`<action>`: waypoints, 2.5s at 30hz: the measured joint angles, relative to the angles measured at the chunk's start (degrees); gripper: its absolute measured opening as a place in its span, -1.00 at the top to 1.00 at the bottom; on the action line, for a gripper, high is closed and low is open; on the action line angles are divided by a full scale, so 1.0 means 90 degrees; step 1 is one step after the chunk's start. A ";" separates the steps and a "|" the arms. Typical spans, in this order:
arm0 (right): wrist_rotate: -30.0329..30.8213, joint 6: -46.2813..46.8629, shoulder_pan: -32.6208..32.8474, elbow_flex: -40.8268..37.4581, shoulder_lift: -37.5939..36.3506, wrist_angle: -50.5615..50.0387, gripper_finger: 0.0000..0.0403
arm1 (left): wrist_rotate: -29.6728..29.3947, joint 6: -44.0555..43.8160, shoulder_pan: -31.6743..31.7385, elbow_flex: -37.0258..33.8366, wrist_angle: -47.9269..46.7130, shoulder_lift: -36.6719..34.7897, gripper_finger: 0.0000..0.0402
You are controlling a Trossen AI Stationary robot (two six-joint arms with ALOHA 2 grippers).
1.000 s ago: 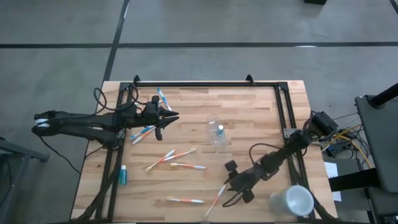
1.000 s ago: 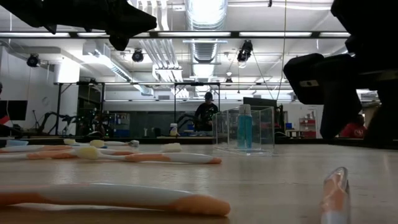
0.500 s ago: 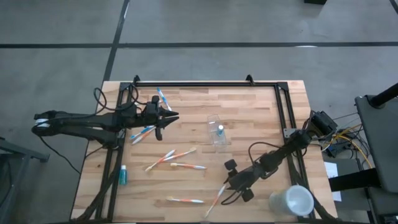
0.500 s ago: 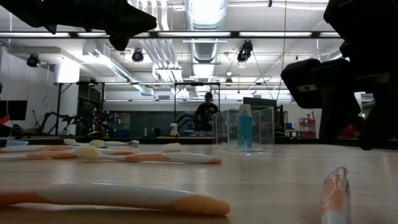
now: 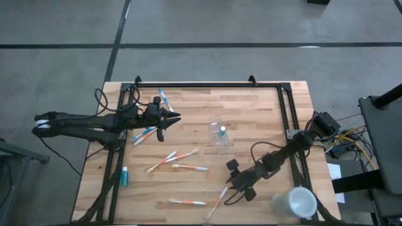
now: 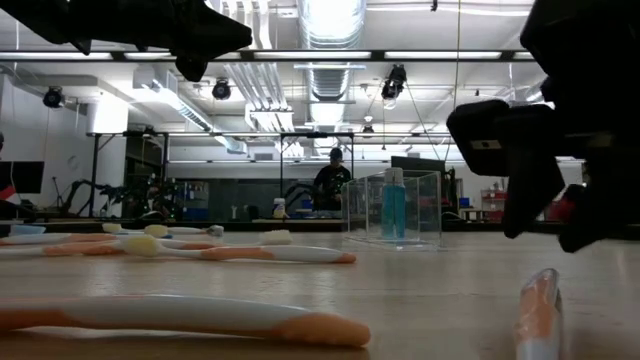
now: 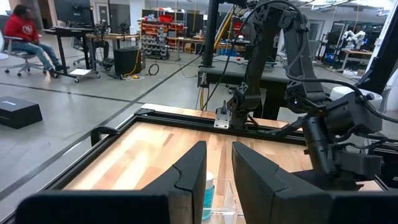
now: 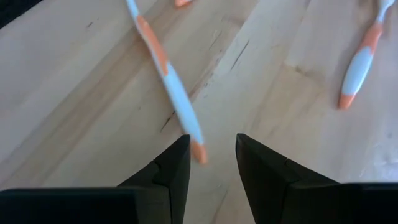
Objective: Pick & Place toothbrushing station
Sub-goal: Put the orange toothbrush into transparent organizer
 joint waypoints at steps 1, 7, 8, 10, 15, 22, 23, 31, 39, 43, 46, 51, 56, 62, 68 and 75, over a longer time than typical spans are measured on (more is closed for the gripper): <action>0.0018 -0.0050 -0.0014 0.0000 0.0000 0.0091 0.37 | -0.0002 0.0000 0.0000 0.0000 0.0000 0.0000 0.60; 0.0082 -0.0220 -0.0021 0.0206 -0.0051 0.0299 0.40 | 0.0000 0.0000 0.0000 0.0000 0.0002 0.0000 0.60; 0.0174 -0.0217 -0.0023 0.0251 -0.0085 0.0298 0.42 | 0.0000 0.0000 0.0000 0.0000 0.0005 0.0000 0.60; 0.0426 -0.0269 -0.0026 0.0289 -0.0234 0.0258 0.44 | 0.0000 0.0000 0.0000 -0.0001 0.0013 0.0000 0.60; 0.0788 -0.0334 -0.0073 0.0167 -0.0851 -0.0030 0.50 | 0.0000 -0.0002 0.0000 -0.0002 0.0061 -0.0002 0.60; 0.1718 -0.0227 -0.0069 -0.0349 -0.2251 -0.0267 0.56 | -0.0002 -0.0002 0.0000 -0.0002 0.0221 0.0010 0.60; 0.1732 -0.0113 -0.0068 -0.0457 -0.2437 -0.0225 0.57 | -0.0002 -0.0002 -0.0002 -0.0002 0.0243 0.0010 0.60; 0.1645 0.0857 0.0058 -0.2204 -0.3241 0.3239 0.63 | -0.0002 0.0035 0.0000 -0.0002 0.0342 0.0032 0.60; 0.1707 0.0884 0.0061 -0.2781 -0.2647 0.4076 0.59 | -0.0043 0.0008 0.0000 -0.0005 0.0395 0.0099 0.60; 0.1710 0.0874 0.0060 -0.2597 -0.1979 0.4172 0.59 | -0.0055 -0.0009 0.0000 -0.0005 0.0425 0.0119 0.60; 0.1705 0.0872 0.0060 -0.2465 -0.1282 0.4831 0.63 | -0.0125 -0.0032 0.0000 -0.0003 0.0395 0.0140 0.60; 0.1691 0.0877 0.0060 -0.2388 0.0065 0.6743 0.66 | -0.0165 -0.0147 0.0000 -0.0003 0.0401 0.0160 0.60; 0.1693 0.0848 0.0060 -0.2284 0.1170 0.8081 0.64 | -0.0163 -0.0172 0.0000 -0.0005 0.0398 0.0168 0.60; 0.1227 0.0840 0.0062 -0.1977 0.1800 0.7904 0.61 | -0.0168 -0.0172 0.0000 -0.0002 0.0398 0.0168 0.60; 0.0742 0.0880 0.0060 -0.1844 0.1704 0.6831 0.63 | -0.0168 -0.0170 0.0000 -0.0003 0.0379 0.0168 0.60; 0.0184 0.0448 0.0060 -0.1569 0.1104 0.5098 0.66 | -0.0179 -0.0102 0.0000 -0.0005 0.0375 0.0168 0.60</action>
